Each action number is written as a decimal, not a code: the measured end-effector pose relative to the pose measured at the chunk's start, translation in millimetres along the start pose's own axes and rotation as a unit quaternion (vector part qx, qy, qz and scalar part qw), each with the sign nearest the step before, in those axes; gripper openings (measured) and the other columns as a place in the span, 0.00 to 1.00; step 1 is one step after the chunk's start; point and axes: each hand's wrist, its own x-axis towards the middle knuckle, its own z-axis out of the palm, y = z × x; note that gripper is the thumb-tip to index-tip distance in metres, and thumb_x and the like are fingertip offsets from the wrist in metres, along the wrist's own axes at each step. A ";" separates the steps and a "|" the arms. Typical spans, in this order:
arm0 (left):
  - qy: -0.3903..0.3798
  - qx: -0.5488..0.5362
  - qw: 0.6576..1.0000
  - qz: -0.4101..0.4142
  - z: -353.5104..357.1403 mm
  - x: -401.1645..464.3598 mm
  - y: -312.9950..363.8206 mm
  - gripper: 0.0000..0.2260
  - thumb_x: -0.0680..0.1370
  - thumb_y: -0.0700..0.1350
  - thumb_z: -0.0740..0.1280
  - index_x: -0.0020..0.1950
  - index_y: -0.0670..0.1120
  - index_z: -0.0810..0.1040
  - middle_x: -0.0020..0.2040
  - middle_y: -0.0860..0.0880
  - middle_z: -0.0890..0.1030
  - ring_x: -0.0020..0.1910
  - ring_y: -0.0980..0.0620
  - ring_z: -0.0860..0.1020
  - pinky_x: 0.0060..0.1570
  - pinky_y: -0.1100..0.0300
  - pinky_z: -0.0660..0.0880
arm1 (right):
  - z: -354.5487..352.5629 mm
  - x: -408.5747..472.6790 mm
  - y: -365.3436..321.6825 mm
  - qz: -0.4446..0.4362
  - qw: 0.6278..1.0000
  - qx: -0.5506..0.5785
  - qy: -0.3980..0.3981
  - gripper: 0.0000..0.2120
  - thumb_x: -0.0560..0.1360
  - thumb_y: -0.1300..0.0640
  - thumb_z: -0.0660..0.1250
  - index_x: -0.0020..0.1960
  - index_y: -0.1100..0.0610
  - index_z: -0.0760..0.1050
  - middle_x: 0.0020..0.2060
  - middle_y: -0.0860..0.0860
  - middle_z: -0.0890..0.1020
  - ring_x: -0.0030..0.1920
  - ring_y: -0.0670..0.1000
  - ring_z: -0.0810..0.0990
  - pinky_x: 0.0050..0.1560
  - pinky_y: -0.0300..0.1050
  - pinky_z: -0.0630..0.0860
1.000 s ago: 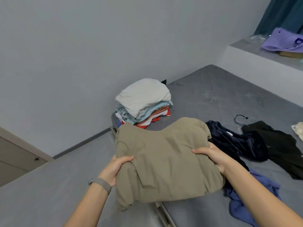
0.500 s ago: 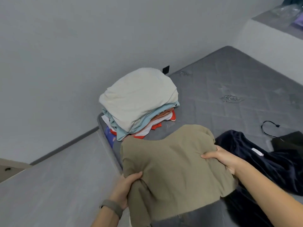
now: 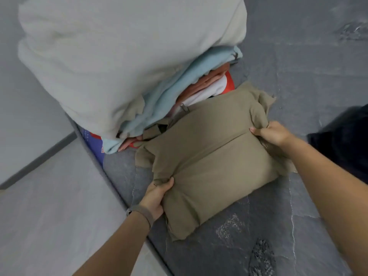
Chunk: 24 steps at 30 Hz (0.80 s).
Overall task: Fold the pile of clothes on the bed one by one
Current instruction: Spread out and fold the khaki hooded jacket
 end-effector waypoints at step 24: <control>-0.030 0.573 0.706 0.415 124.3 -108.1 -132.6 0.25 0.68 0.26 0.67 0.61 0.46 0.76 0.60 0.45 0.73 0.59 0.46 0.74 0.64 0.69 0.62 | -115.6 -151.7 221.3 -0.002 0.909 -0.313 0.274 0.22 0.76 0.46 0.65 0.67 0.52 0.67 0.61 0.53 0.74 0.65 0.56 0.67 0.63 0.60 0.65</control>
